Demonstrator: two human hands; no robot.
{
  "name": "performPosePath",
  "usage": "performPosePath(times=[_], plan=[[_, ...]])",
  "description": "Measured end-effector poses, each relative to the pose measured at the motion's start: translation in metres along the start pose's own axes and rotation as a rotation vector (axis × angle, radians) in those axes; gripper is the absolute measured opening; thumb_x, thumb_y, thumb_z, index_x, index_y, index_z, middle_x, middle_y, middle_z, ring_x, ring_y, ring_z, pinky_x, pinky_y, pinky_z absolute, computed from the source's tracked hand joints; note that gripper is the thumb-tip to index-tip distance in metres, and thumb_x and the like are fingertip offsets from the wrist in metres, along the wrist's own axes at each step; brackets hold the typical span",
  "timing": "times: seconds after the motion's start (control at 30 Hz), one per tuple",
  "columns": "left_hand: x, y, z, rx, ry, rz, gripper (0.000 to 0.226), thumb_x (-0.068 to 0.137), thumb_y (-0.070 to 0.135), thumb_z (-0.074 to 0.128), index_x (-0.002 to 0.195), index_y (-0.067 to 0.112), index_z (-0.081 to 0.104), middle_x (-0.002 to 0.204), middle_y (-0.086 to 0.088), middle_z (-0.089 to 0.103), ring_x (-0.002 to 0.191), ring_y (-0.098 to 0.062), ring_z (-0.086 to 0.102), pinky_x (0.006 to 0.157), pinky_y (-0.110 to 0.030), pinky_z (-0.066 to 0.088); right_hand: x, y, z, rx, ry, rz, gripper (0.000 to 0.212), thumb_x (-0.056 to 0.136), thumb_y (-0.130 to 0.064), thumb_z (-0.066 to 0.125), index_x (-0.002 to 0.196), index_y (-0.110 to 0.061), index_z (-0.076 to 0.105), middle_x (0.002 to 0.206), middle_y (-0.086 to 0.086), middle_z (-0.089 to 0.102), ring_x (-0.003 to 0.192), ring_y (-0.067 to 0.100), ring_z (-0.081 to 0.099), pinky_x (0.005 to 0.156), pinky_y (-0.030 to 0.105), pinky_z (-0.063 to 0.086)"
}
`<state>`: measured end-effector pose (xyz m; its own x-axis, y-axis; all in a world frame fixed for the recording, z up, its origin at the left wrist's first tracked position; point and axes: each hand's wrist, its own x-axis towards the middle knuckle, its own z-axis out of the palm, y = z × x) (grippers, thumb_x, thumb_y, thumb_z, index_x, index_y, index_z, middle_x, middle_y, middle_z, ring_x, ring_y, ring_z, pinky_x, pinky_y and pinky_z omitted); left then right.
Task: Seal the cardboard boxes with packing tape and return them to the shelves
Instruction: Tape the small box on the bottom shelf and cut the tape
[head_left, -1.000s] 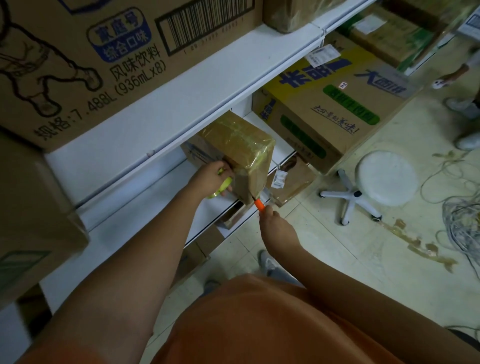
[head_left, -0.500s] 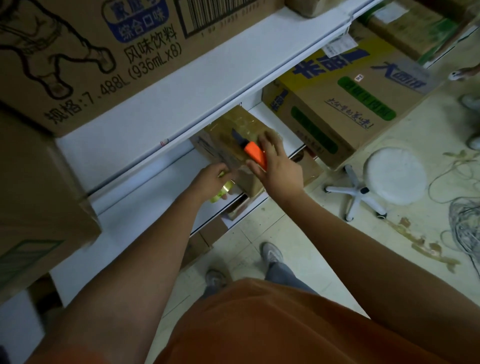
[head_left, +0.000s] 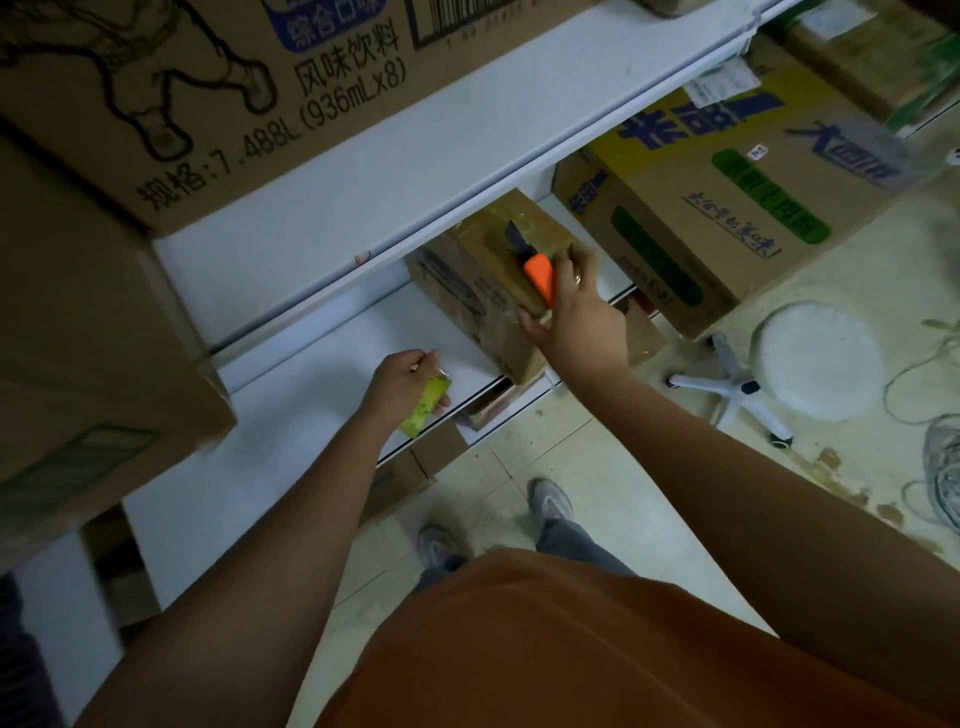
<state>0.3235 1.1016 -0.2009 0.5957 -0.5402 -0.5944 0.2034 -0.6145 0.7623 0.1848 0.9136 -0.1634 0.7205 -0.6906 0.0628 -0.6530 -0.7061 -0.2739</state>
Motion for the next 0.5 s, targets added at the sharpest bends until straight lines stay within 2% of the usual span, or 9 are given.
performPosePath(times=[0.07,0.13,0.27,0.37,0.43,0.5], plan=[[-0.007,0.012,0.005,-0.031,0.004,0.031,0.038,0.104,0.032,0.05,0.087,0.0,0.061,0.065,-0.017,0.07,0.044,-0.022,0.061,0.046,-0.024,0.048,-0.002,-0.012,0.001,-0.007,-0.006,0.031,0.077,0.09,-0.056,0.06,0.145,-0.01,0.032,0.152,0.015,0.025,0.072,0.031,0.064,0.047,0.03,0.045],[-0.017,0.025,0.01,-0.052,-0.001,0.071,0.038,0.104,0.032,0.051,0.091,-0.002,0.061,0.07,-0.02,0.07,0.046,-0.022,0.062,0.047,-0.024,0.049,-0.003,-0.019,0.002,-0.01,-0.013,0.044,0.078,0.09,-0.055,0.062,0.145,-0.009,0.031,0.153,0.016,0.023,0.079,0.033,0.066,0.049,0.034,0.052],[-0.037,0.05,0.011,-0.057,-0.011,0.157,0.028,0.102,0.029,0.055,0.094,0.003,0.062,0.071,-0.012,0.073,0.052,-0.02,0.066,0.051,-0.026,0.052,-0.008,-0.007,-0.004,0.069,0.014,-0.028,0.082,0.086,-0.06,0.064,0.145,-0.012,0.034,0.151,0.013,0.027,0.079,0.032,0.066,0.051,0.034,0.051],[-0.05,0.065,0.009,-0.083,-0.007,0.2,0.016,0.099,0.02,0.059,0.098,0.004,0.061,0.075,-0.013,0.074,0.056,-0.023,0.068,0.055,-0.027,0.054,-0.021,0.013,-0.016,0.135,0.078,-0.21,0.07,0.093,-0.061,0.051,0.142,-0.012,0.039,0.144,0.012,0.039,0.069,0.03,0.065,0.047,0.035,0.054],[-0.06,0.075,0.009,-0.085,0.005,0.229,0.011,0.099,0.018,0.059,0.097,0.008,0.062,0.076,-0.013,0.075,0.057,-0.025,0.069,0.054,-0.026,0.053,-0.033,0.025,-0.032,0.174,0.097,-0.398,0.06,0.1,-0.061,0.033,0.136,-0.014,0.042,0.127,0.013,0.055,0.066,0.029,0.065,0.047,0.033,0.052],[-0.072,0.084,0.01,-0.09,0.014,0.246,0.01,0.099,0.02,0.058,0.095,0.013,0.064,0.076,-0.013,0.075,0.058,-0.026,0.07,0.052,-0.024,0.051,-0.038,0.031,-0.054,0.186,0.151,-0.59,0.048,0.101,-0.054,0.034,0.127,-0.015,0.045,0.105,0.01,0.067,0.065,0.026,0.067,0.05,0.031,0.051]])
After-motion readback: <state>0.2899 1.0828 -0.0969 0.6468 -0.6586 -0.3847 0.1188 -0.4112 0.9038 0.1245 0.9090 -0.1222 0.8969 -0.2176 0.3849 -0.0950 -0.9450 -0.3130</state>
